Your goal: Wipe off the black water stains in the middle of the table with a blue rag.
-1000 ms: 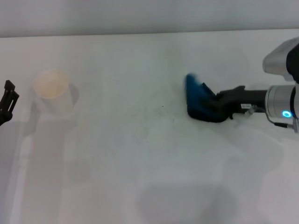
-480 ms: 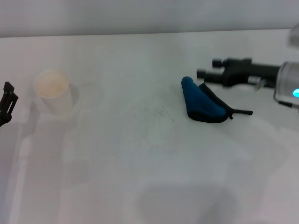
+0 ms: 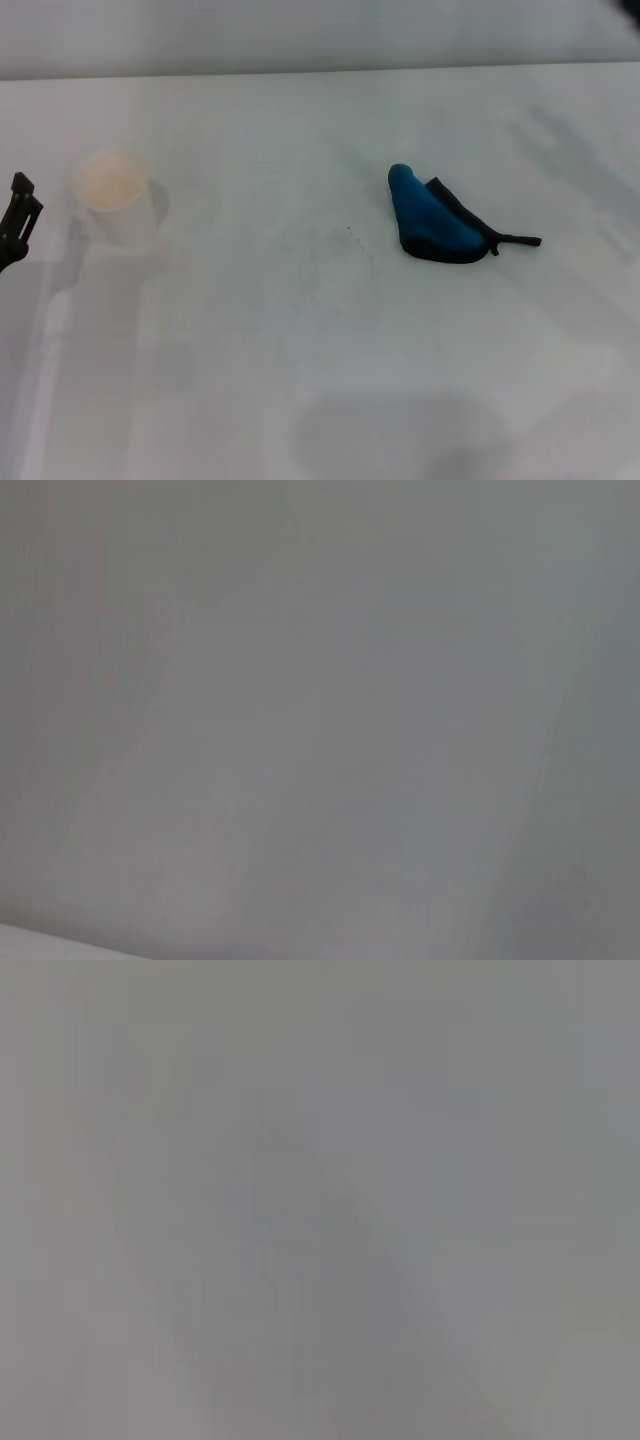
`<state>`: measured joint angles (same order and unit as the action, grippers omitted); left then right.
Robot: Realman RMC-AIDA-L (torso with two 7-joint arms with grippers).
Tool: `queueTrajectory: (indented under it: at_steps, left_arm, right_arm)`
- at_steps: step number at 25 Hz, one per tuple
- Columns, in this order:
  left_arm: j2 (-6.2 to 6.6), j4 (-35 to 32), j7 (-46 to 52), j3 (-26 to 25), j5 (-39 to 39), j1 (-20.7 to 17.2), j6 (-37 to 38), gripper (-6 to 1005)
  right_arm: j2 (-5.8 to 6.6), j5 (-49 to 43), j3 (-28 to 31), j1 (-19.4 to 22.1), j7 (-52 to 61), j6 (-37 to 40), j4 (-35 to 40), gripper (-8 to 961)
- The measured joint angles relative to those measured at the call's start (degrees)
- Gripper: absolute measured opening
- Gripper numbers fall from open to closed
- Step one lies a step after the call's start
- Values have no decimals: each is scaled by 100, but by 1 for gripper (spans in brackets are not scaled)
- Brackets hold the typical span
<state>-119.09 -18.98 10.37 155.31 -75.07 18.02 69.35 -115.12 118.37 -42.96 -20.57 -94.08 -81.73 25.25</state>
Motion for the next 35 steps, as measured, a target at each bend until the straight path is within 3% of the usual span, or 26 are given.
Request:
queueTrajectory:
  at_steps: [5, 13, 16, 21, 35]
  left_arm:
    - [0, 0, 0, 0, -8, 5, 0, 861]
    - [0, 2, 105, 0, -27, 23, -17, 862]
    - [0, 95, 374, -1, -29, 77, -36, 862]
    - [-11, 268, 736, 0, -31, 127, -45, 862]
    - [-21, 299, 764, 8, -35, 173, -295, 861]
  right_arm:
    - [-14, 411, 946, 146, -828, 9, -835, 870]
    - [-23, 435, 1799, 195, -5682, 241, -2419, 865]
    - [-41, 440, 1848, 151, -6688, 593, -2610, 865]
    - [-48, 444, 1857, 55, -6799, 1211, -2609, 865]
    - [-90, 460, 1869, -29, -6713, 1560, -2666, 865]
